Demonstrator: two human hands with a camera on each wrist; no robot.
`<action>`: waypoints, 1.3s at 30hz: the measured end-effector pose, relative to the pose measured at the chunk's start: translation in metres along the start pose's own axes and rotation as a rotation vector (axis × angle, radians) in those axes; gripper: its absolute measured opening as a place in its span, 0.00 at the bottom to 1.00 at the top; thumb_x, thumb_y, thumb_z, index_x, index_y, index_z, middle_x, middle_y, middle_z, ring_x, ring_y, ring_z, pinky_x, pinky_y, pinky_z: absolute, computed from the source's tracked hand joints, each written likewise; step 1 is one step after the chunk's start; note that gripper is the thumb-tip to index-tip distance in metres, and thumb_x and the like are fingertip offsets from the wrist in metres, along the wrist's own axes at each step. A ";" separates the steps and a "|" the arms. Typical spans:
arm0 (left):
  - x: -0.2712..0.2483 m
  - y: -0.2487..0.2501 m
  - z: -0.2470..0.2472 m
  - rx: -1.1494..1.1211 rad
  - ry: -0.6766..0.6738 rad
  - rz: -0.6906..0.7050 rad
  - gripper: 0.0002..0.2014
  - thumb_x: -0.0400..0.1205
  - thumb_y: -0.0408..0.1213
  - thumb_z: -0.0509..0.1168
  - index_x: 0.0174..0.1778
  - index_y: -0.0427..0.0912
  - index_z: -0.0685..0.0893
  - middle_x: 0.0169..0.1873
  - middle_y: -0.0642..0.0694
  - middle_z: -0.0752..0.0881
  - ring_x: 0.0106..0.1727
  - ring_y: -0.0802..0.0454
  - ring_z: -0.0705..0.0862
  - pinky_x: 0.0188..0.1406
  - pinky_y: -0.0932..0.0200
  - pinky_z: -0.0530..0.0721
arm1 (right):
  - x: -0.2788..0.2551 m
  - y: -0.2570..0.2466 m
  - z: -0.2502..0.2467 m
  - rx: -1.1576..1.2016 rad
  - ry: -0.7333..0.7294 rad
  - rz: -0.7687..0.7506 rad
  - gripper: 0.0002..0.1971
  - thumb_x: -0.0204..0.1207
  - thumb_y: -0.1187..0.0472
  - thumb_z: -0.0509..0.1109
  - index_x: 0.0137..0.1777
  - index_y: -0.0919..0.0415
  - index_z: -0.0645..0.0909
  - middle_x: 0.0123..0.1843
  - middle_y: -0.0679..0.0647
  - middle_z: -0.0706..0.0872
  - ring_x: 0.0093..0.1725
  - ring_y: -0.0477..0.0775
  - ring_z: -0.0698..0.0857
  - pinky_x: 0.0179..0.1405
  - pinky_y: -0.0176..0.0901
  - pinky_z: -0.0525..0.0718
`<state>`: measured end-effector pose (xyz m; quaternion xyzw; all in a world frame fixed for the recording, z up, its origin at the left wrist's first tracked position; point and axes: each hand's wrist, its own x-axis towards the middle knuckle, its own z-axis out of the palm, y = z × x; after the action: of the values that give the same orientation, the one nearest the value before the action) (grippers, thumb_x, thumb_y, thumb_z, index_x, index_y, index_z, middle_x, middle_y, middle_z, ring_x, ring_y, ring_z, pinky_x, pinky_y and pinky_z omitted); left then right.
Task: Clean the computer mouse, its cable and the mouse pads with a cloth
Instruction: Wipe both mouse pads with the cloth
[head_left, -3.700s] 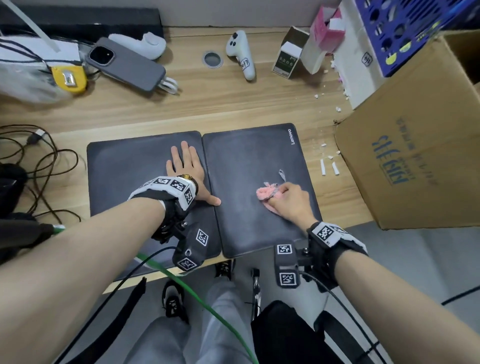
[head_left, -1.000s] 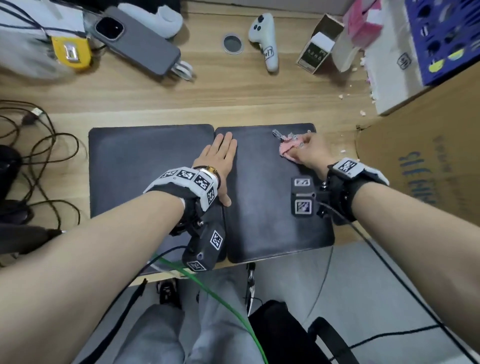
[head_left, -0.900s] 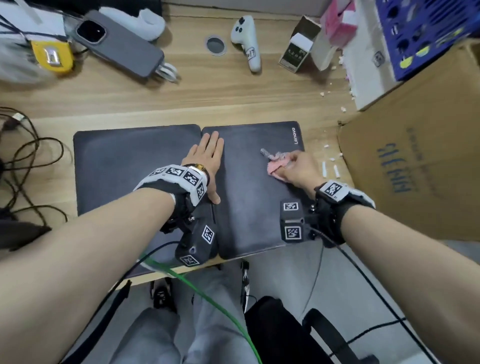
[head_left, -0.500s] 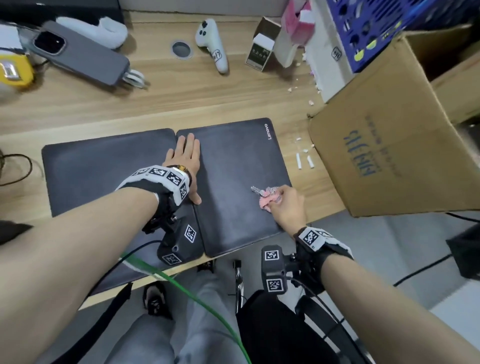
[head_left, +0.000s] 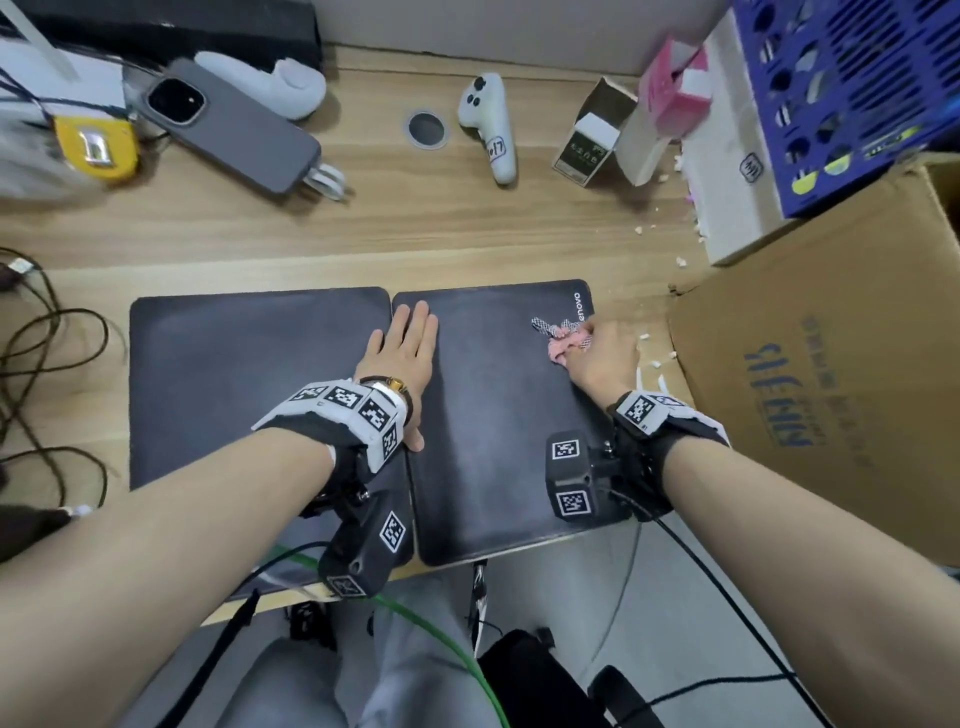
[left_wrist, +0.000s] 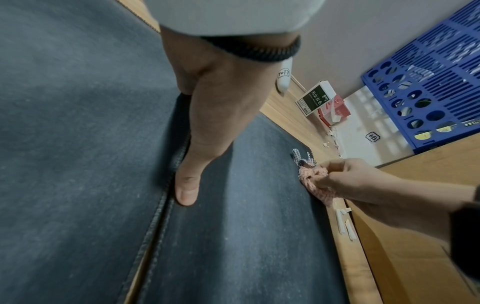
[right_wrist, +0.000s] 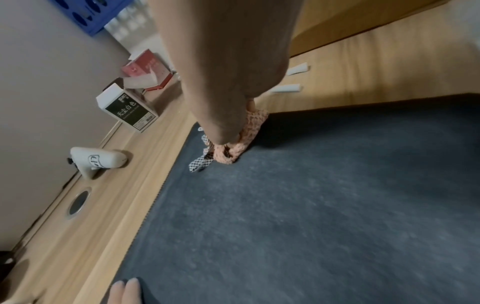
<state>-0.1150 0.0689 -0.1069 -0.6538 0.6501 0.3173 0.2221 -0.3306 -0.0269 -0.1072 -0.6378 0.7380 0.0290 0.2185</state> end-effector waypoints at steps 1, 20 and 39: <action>0.000 0.000 0.000 -0.001 -0.002 0.000 0.75 0.60 0.50 0.84 0.80 0.35 0.26 0.79 0.40 0.24 0.82 0.41 0.28 0.83 0.43 0.42 | 0.008 -0.003 -0.001 -0.001 0.005 -0.018 0.18 0.73 0.68 0.67 0.63 0.58 0.82 0.59 0.65 0.86 0.61 0.67 0.82 0.52 0.45 0.78; -0.021 -0.021 0.021 -0.238 0.170 -0.093 0.76 0.57 0.61 0.81 0.82 0.37 0.30 0.82 0.43 0.29 0.83 0.46 0.31 0.84 0.48 0.42 | -0.018 -0.057 0.014 -0.043 -0.181 -0.323 0.18 0.71 0.56 0.75 0.60 0.61 0.83 0.59 0.61 0.86 0.61 0.64 0.83 0.54 0.44 0.76; -0.023 -0.018 0.017 -0.152 0.144 -0.149 0.72 0.59 0.63 0.79 0.83 0.42 0.33 0.83 0.46 0.30 0.84 0.47 0.34 0.83 0.40 0.47 | -0.009 -0.107 0.034 0.046 -0.199 -0.444 0.16 0.72 0.64 0.73 0.59 0.64 0.81 0.60 0.63 0.83 0.62 0.65 0.79 0.57 0.47 0.77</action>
<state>-0.0979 0.0978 -0.1047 -0.7361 0.5883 0.3004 0.1476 -0.2183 -0.0274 -0.1092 -0.7732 0.5550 0.0262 0.3057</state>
